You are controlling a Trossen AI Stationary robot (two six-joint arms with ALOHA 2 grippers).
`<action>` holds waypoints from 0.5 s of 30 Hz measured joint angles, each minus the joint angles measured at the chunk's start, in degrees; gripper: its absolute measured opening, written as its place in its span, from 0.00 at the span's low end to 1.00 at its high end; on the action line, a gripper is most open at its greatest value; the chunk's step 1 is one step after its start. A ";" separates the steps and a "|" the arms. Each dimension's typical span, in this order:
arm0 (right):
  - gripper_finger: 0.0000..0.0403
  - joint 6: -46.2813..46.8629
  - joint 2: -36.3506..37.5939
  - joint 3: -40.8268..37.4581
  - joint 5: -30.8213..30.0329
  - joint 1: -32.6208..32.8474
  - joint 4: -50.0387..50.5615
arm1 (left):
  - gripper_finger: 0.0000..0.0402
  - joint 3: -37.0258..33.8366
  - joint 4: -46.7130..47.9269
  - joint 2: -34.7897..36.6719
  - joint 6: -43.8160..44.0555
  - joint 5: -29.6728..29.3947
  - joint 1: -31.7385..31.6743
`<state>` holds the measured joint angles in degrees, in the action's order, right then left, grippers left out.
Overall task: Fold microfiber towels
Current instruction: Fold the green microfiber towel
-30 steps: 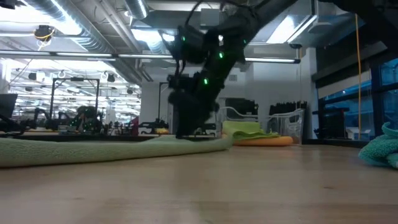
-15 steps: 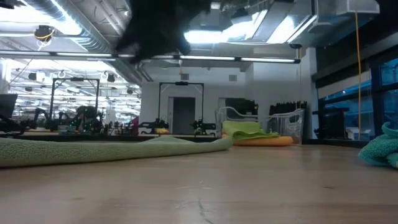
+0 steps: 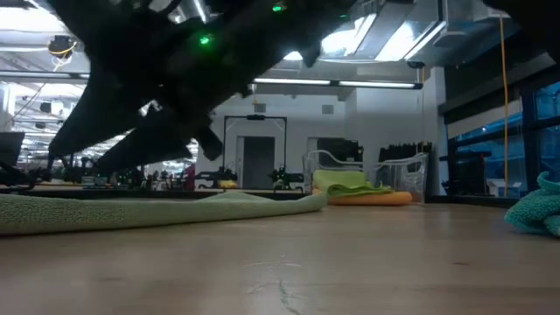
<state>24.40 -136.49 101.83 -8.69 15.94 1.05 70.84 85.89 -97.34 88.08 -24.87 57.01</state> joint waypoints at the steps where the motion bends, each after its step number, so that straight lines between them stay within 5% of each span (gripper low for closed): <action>1: 0.51 -0.78 -0.94 1.71 -0.17 -0.31 0.96 | 0.29 0.28 0.31 0.00 -0.13 -1.15 0.00; 7: 0.51 -6.38 -9.60 14.06 2.03 -1.22 3.51 | 0.29 0.56 1.21 0.00 -0.16 -4.17 0.00; 15: 0.51 -11.28 -16.62 27.38 1.84 -0.28 22.83 | 0.29 0.56 1.14 0.00 -0.16 -4.19 0.17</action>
<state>13.12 -153.11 129.22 -6.85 15.66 23.88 71.40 87.02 -97.34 87.92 -29.06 57.19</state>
